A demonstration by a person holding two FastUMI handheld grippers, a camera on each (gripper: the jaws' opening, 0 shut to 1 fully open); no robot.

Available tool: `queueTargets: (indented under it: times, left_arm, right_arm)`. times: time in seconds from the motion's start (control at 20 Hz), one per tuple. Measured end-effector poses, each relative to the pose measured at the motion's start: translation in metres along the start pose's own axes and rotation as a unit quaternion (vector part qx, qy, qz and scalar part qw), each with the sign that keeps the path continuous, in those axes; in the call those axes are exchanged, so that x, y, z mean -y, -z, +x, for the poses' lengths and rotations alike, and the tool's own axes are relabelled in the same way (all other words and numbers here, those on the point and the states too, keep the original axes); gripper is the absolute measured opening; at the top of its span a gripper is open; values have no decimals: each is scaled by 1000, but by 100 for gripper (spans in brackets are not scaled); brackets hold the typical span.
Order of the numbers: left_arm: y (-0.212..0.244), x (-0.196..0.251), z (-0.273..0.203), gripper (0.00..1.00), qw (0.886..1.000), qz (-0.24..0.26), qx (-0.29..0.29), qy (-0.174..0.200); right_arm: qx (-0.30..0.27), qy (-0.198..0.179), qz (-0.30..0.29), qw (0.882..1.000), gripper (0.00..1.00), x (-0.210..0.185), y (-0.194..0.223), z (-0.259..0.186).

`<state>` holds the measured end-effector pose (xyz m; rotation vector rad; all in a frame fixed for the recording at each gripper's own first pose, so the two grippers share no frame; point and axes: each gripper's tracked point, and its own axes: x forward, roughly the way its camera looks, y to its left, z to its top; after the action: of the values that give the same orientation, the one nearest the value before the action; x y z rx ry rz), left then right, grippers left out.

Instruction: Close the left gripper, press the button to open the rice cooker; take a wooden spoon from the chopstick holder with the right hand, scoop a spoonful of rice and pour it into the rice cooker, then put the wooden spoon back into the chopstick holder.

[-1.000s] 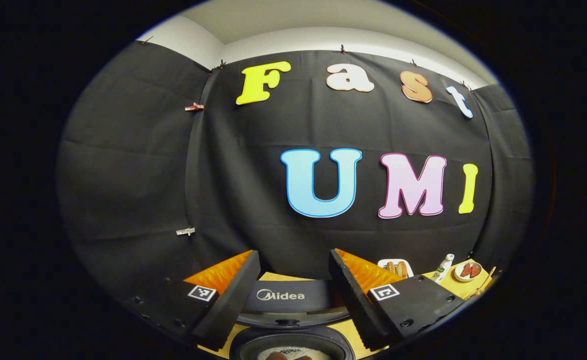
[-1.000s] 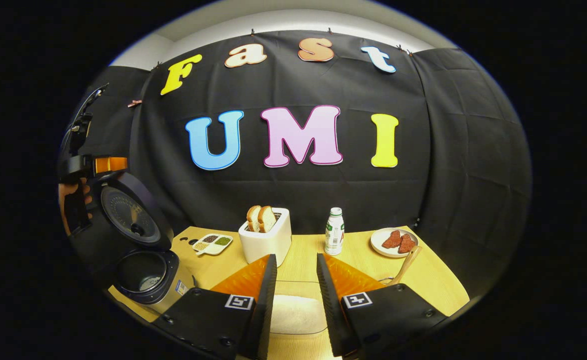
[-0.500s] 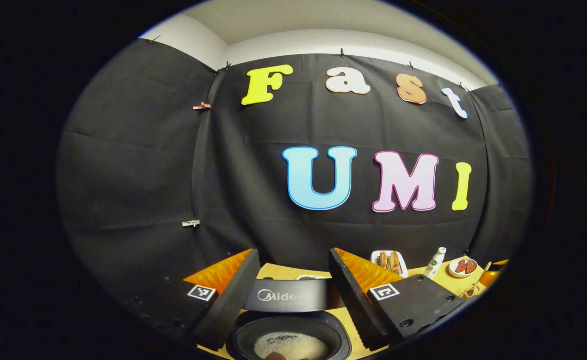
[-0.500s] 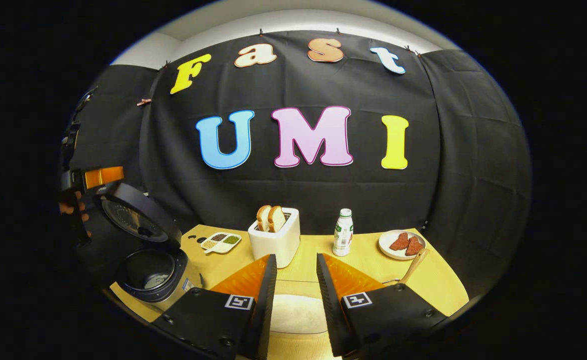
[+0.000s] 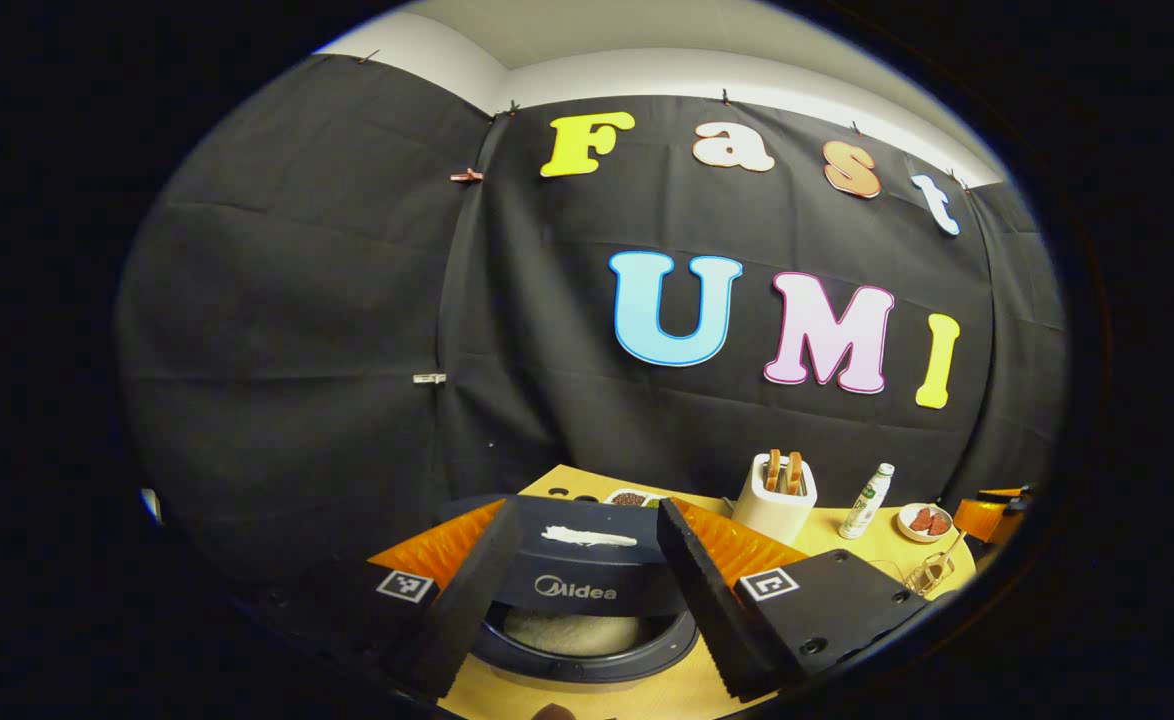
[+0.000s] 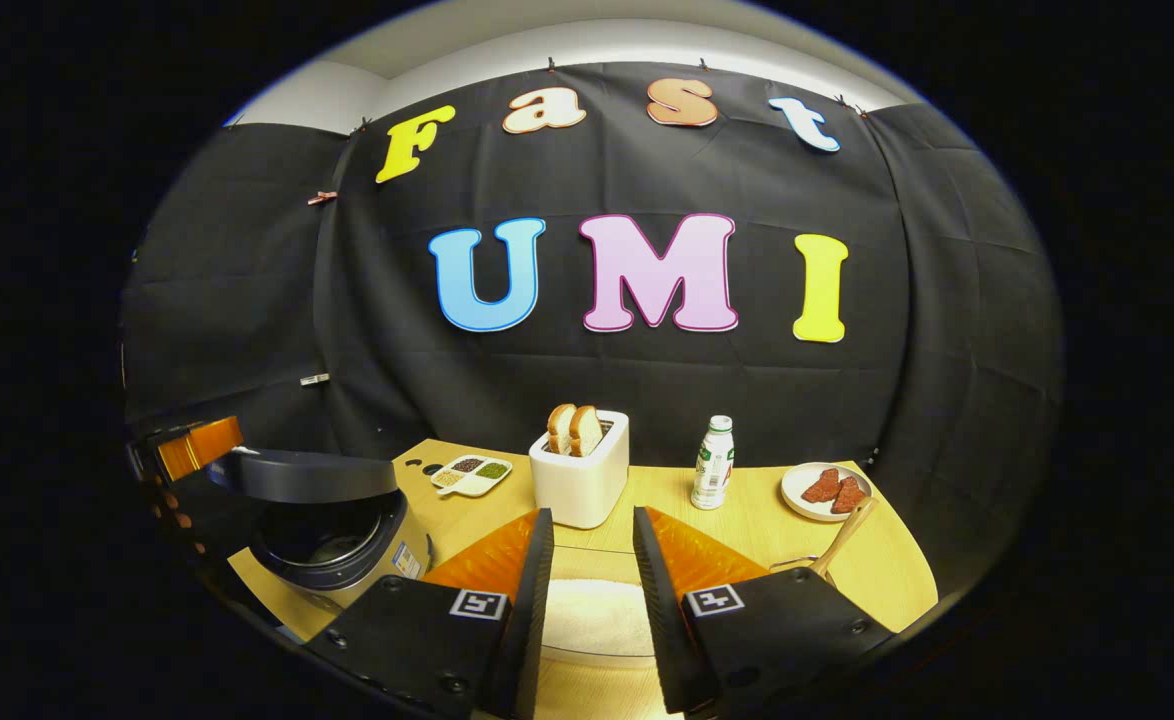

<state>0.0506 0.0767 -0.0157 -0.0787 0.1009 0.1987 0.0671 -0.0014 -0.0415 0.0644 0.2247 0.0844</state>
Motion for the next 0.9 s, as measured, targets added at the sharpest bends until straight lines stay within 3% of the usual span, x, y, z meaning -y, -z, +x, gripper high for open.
queueTargets:
  times: [0.25,0.65,0.9]
  left_arm:
    - [31,0,-8,96,999,40,-7,-14]
    - [74,-3,-14,95,998,52,-29,-9]
    - [108,-6,-15,96,997,31,-65,-5]
  right_arm:
    - [-12,-11,-5,1000,50,-4,10,-3]
    - [-17,-27,-13,999,50,-16,14,-2]
    - [-17,-36,-18,999,50,-24,14,-2]
